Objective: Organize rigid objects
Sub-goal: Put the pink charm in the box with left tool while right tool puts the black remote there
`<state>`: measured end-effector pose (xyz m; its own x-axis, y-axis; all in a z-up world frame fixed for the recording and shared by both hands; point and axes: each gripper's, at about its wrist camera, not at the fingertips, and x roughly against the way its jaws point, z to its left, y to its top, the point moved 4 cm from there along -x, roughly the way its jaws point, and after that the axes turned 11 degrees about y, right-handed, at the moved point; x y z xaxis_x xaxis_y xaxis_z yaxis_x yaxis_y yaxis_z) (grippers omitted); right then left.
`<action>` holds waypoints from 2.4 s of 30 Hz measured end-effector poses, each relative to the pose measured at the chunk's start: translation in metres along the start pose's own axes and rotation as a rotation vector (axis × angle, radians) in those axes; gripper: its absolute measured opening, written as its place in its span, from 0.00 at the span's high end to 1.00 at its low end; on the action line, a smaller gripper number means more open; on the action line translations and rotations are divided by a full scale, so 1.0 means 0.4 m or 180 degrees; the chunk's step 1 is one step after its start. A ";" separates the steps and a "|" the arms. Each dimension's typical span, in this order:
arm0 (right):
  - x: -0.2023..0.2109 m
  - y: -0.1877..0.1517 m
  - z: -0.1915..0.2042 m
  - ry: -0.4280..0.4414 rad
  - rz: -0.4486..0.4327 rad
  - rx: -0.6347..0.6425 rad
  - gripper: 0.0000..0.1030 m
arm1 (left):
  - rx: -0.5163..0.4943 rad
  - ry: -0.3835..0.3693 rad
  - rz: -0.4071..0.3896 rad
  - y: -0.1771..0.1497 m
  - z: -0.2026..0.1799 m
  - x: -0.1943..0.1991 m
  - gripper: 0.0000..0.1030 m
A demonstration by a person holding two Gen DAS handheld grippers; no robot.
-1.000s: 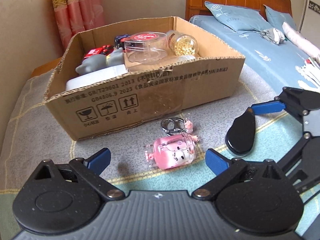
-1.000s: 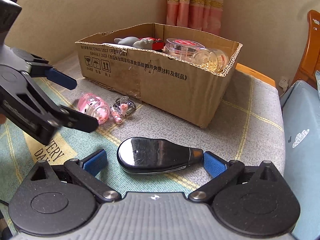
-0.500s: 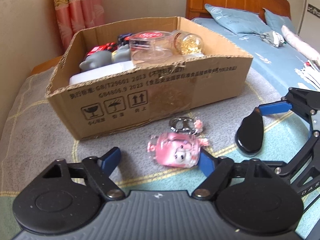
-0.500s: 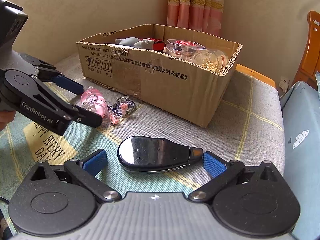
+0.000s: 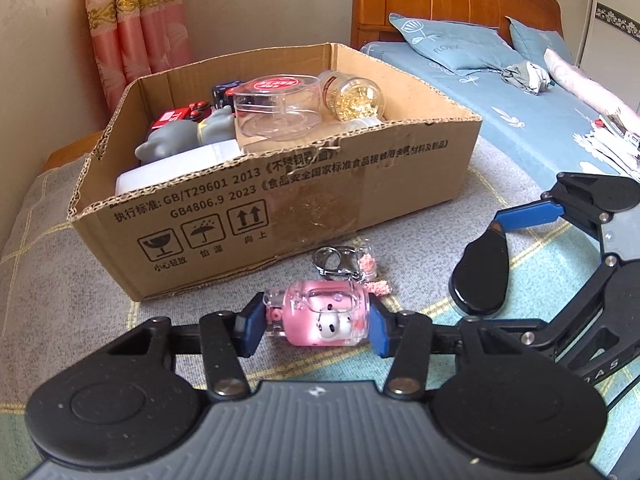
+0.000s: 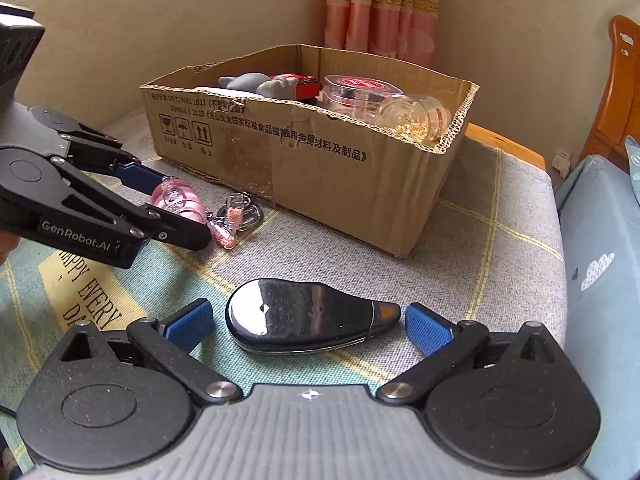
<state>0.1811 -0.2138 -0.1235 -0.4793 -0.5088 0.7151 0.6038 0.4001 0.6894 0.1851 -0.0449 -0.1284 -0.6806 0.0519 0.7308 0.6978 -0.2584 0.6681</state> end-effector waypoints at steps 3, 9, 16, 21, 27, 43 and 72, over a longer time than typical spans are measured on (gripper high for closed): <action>-0.001 0.002 0.007 -0.0087 0.0021 -0.0043 0.00 | -0.0022 0.0007 -0.0010 0.003 -0.001 -0.003 0.51; 0.002 0.004 0.018 -0.0134 0.0034 -0.0077 0.05 | -0.0129 0.0021 -0.0052 0.005 -0.006 -0.002 0.51; 0.010 0.004 0.036 -0.0203 0.0038 -0.0031 0.10 | -0.0183 0.0016 -0.0042 0.005 -0.008 0.002 0.52; 0.019 0.003 0.040 -0.0200 0.0082 -0.0059 0.10 | -0.0251 0.0033 0.0021 0.007 -0.005 0.006 0.52; 0.047 0.007 0.049 -0.0174 0.0117 -0.0074 0.11 | -0.0522 -0.0059 0.0103 0.002 -0.006 0.036 0.52; 0.160 0.083 0.062 0.0018 0.0063 0.0042 0.11 | -0.0885 -0.0147 -0.0085 0.110 0.019 0.199 0.52; 0.231 0.216 0.039 -0.0176 -0.0290 0.0121 0.10 | -0.0656 0.0057 -0.0191 0.327 0.050 0.062 0.01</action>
<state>0.1792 -0.2145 0.0041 -0.5661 -0.5021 0.6538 0.5320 0.3833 0.7550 0.2641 -0.0581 -0.0202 -0.7246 0.0563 0.6869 0.5967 -0.4473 0.6662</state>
